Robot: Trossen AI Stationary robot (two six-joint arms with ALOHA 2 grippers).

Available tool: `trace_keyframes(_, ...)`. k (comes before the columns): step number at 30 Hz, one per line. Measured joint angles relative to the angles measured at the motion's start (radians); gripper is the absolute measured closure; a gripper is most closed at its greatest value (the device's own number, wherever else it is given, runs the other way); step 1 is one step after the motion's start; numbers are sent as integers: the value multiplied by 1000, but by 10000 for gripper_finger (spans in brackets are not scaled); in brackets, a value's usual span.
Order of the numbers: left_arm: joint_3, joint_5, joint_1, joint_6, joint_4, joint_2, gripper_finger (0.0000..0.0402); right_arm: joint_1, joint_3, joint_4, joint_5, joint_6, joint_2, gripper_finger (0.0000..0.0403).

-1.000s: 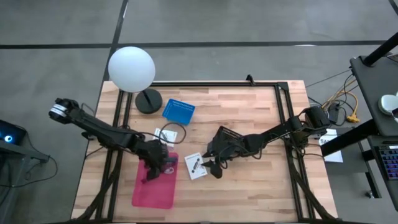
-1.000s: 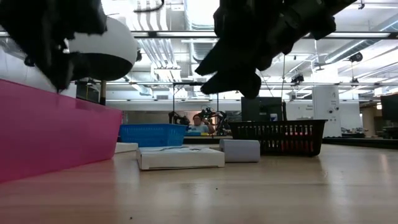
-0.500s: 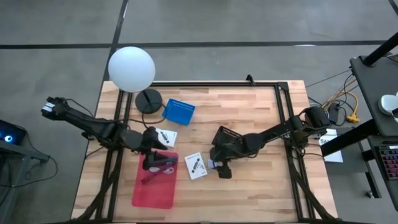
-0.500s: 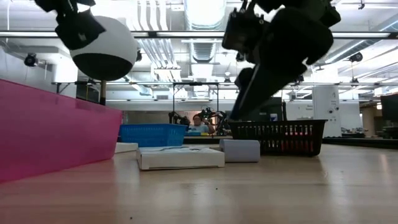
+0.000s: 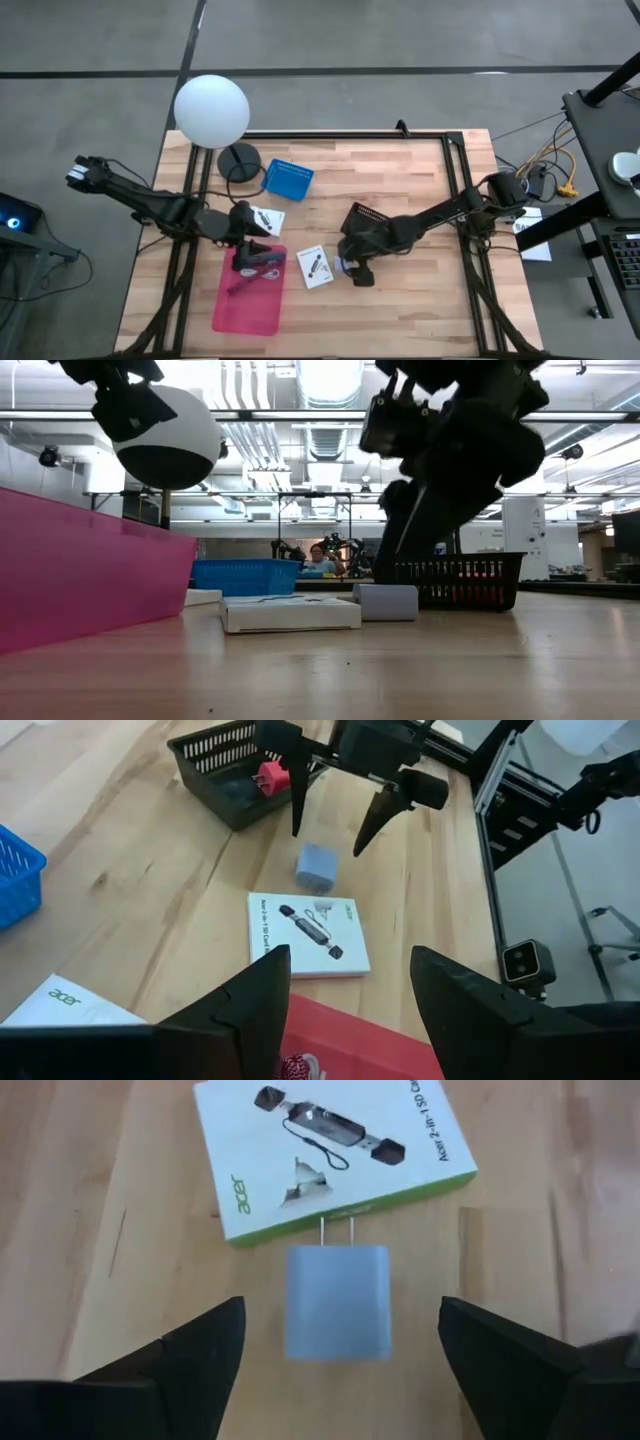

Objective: Pick and place items into bin
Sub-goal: Put the white charger adapter into the black bin

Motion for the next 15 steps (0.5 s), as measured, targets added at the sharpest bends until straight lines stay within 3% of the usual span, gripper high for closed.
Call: trace_keyframes(15,0,-5,0,-3,9,18,210,0,-1,32,-2,5,84,103)
